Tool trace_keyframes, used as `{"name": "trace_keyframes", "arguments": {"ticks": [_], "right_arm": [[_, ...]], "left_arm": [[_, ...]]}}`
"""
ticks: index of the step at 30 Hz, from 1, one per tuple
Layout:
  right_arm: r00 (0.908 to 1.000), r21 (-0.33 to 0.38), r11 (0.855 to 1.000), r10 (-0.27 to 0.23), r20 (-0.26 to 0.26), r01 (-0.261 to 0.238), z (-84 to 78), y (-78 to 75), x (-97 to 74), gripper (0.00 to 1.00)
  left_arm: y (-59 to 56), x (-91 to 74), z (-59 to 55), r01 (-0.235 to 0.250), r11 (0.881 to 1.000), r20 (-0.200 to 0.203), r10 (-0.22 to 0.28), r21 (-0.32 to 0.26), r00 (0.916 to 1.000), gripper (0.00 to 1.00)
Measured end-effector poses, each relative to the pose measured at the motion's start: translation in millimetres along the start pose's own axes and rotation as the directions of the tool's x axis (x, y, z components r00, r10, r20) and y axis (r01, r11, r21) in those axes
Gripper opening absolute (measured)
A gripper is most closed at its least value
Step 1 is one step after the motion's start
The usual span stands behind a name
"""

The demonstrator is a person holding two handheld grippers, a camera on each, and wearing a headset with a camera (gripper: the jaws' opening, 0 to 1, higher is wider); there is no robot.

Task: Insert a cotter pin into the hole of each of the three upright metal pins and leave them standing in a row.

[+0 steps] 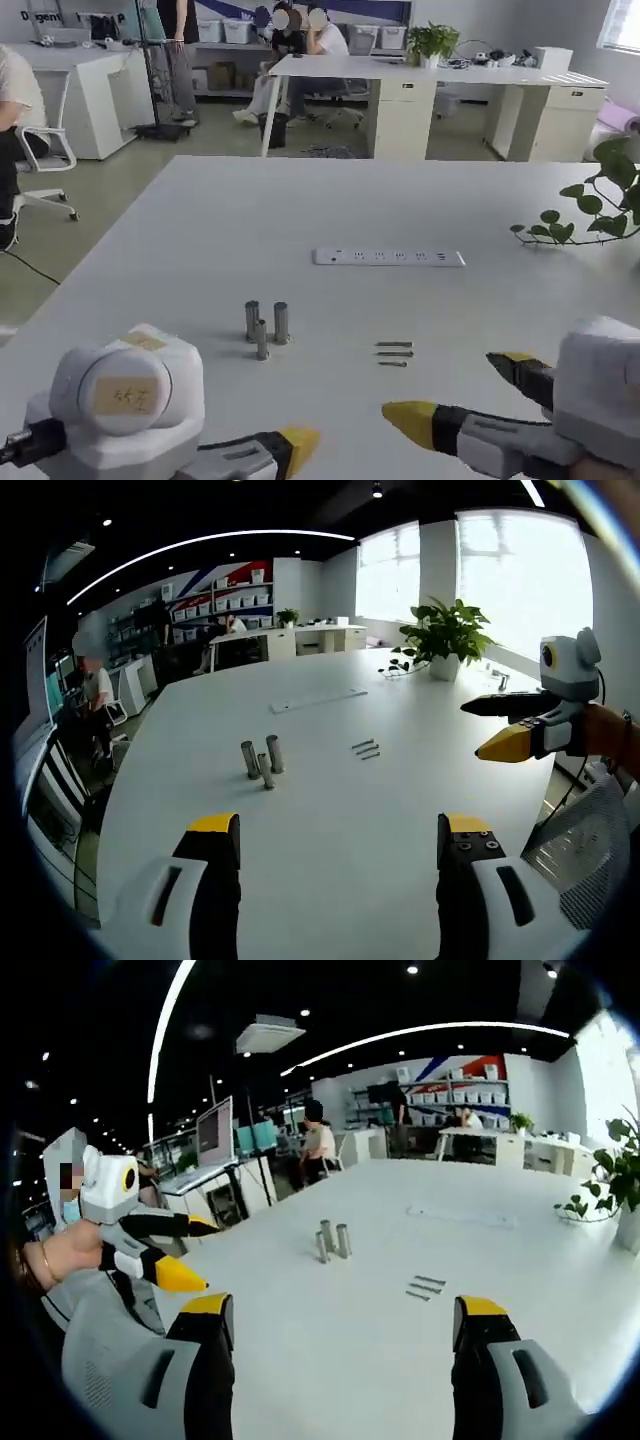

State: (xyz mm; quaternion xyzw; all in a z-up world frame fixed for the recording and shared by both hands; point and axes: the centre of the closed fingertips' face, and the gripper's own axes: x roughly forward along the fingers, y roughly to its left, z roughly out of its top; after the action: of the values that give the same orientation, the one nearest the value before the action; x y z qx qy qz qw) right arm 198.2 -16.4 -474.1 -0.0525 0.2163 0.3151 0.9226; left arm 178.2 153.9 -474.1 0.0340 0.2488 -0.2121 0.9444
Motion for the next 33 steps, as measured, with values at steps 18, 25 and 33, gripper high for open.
{"name": "trace_keyframes", "arguments": {"ticks": [18, 25, 33], "right_arm": [[0.9998, 0.041, 0.999, 0.019, -0.002, -0.019, 2.5, 0.4, -1.5, 0.98], [0.9994, 0.020, 1.000, 0.022, -0.028, -0.021, -1.2, 2.2, -0.8, 0.98], [0.9995, 0.055, 0.998, 0.021, -0.026, -0.019, -4.4, -0.7, -2.5, 0.98]], "left_arm": [[5.3, -1.0, -0.4, -0.033, 0.999, -0.012, 0.033, 0.003, 0.9994, 0.98], [2.9, -1.2, 0.2, -0.025, 1.000, -0.014, 0.025, 0.016, 0.9996, 0.98], [3.4, -0.8, -1.0, -0.028, 0.999, -0.005, 0.028, 0.045, 0.9996, 0.91]]}}
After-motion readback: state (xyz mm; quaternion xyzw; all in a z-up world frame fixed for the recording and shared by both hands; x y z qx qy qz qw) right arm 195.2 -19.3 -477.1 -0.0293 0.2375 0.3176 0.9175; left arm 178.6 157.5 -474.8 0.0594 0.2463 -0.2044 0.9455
